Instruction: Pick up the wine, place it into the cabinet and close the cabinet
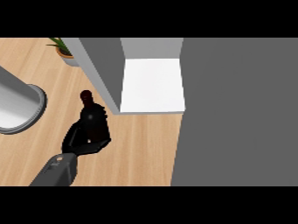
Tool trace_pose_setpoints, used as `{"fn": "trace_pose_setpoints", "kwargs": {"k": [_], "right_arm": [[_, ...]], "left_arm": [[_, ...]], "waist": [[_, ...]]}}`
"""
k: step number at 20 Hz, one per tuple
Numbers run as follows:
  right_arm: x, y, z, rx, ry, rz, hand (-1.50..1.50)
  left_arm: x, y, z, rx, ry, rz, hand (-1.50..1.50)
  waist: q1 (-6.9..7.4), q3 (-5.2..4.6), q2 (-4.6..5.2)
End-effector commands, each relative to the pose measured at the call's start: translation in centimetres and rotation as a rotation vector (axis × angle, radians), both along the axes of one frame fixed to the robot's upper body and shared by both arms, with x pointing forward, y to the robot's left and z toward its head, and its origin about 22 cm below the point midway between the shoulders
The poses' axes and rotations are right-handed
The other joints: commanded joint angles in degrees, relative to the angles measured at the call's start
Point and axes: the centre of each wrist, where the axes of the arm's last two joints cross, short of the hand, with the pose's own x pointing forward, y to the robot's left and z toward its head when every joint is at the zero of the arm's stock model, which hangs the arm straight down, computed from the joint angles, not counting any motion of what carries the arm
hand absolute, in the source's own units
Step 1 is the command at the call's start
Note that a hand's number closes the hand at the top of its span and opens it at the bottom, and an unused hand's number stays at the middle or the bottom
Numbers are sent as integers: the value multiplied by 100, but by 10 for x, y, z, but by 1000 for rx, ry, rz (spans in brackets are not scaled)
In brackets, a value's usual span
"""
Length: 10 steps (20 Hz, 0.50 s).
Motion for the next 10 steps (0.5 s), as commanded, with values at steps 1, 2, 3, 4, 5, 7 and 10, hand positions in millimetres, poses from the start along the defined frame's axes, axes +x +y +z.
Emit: {"fn": "trace_pose_setpoints", "kwargs": {"k": [1,2,3,4,5,7,10], "right_arm": [[-20,-9,4,17,3,14,-150],[-17,-7,4,25,-1,8,-150],[-24,-1,-1,24,-7,21,-150],[-14,1,12,32,-18,22,-150],[-31,-9,7,9,1,24,-150],[2,-9,2,19,-7,-14,-150],[-19,-6,3,24,-6,-2,-150]], "left_arm": [[6,-7,3,-123,-32,-35,150],[2,-16,-3,-113,-31,-40,150],[-1,-11,-4,-110,-21,-36,150],[15,-27,4,-150,-14,-50,150],[5,-8,1,-138,-13,-55,150],[-4,-11,-5,-147,-19,-95,150],[-1,-18,-4,-171,5,44,150]], "waist": [[21,5,-13],[11,2,-4],[6,2,-5],[-23,-6,11],[9,4,-13],[77,6,-13],[75,8,-29]]}}
